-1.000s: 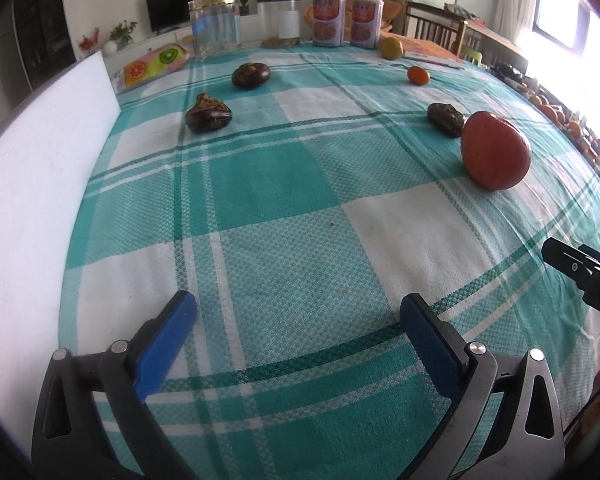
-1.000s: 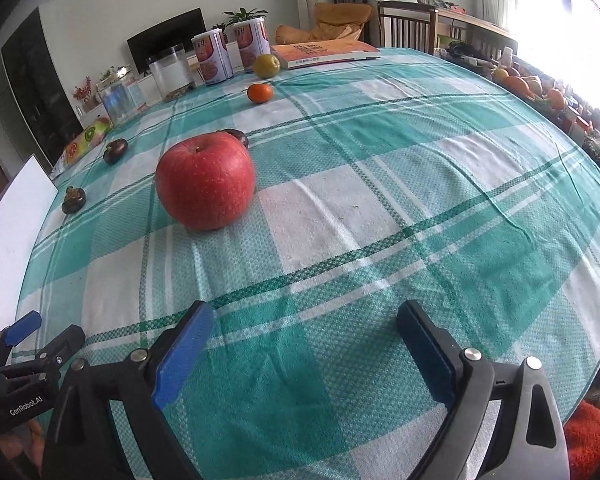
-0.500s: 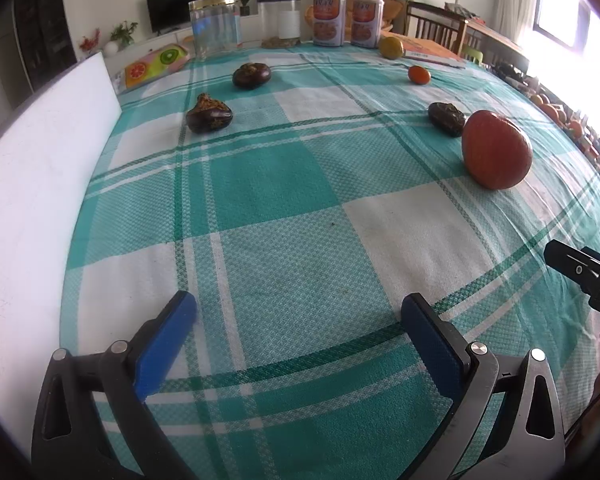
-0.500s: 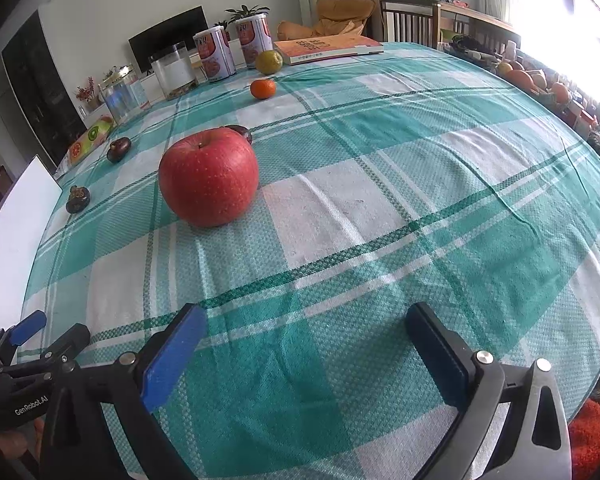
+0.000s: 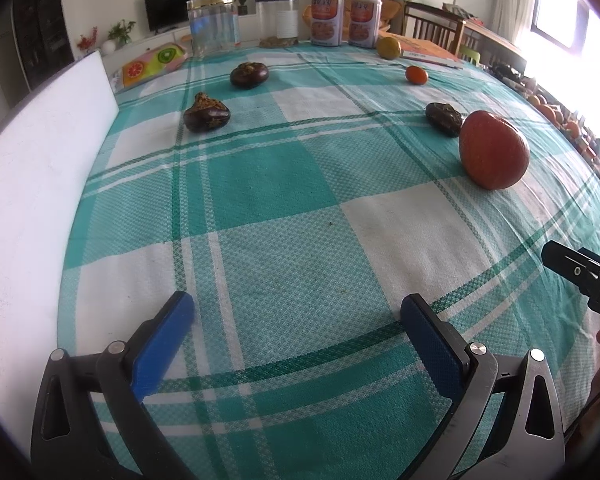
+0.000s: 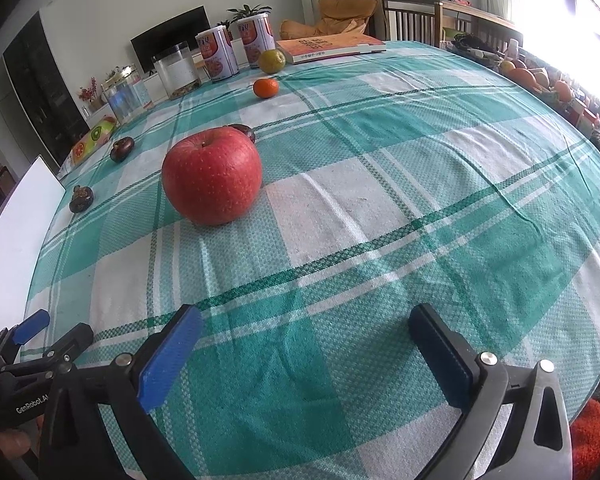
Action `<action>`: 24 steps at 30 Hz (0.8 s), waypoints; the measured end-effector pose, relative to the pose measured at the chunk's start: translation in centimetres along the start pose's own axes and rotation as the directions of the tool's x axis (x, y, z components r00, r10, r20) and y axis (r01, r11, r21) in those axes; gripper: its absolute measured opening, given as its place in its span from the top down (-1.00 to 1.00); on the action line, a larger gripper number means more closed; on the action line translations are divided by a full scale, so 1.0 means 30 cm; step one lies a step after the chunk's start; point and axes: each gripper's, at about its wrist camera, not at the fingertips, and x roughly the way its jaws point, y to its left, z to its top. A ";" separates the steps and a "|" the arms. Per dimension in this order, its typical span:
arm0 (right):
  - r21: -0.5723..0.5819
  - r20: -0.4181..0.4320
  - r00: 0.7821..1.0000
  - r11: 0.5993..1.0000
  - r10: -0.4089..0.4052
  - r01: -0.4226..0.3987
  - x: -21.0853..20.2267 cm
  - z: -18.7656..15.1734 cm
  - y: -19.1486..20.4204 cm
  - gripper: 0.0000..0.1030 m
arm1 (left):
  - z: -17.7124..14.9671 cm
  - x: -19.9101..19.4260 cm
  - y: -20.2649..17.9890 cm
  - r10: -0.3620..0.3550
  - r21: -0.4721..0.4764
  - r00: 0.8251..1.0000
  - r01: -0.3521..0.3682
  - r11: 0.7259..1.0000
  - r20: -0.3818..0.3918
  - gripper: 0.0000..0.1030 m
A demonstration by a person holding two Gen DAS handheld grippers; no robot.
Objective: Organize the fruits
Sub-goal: 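Move both tools back over the table toward the red apple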
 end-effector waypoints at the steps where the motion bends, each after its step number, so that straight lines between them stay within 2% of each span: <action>1: 0.001 0.000 1.000 1.000 0.002 -0.002 0.000 0.000 0.000 -1.00 | 0.000 0.000 0.000 0.001 0.000 1.000 -0.001 1.000 0.000 -0.99; 9: 0.022 0.005 1.000 0.999 0.029 -0.029 -0.007 0.002 -0.012 -1.00 | 0.000 0.000 -0.002 0.004 0.000 1.000 -0.004 1.000 0.000 -0.99; 13: 0.042 0.027 0.997 0.997 0.070 -0.071 -0.022 0.004 -0.023 -0.99 | 0.000 -0.001 -0.001 0.003 0.000 1.000 -0.003 1.000 0.000 -0.99; 17: 0.030 0.023 0.998 0.998 0.063 -0.064 -0.019 0.004 -0.014 -0.99 | 0.001 -0.001 -0.001 0.004 0.000 1.000 -0.004 1.000 0.000 -0.99; 24: 0.003 0.074 0.996 0.999 0.047 -0.048 -0.050 0.005 0.001 -0.99 | 0.001 0.000 0.000 0.004 0.001 1.000 -0.004 1.000 0.000 -0.99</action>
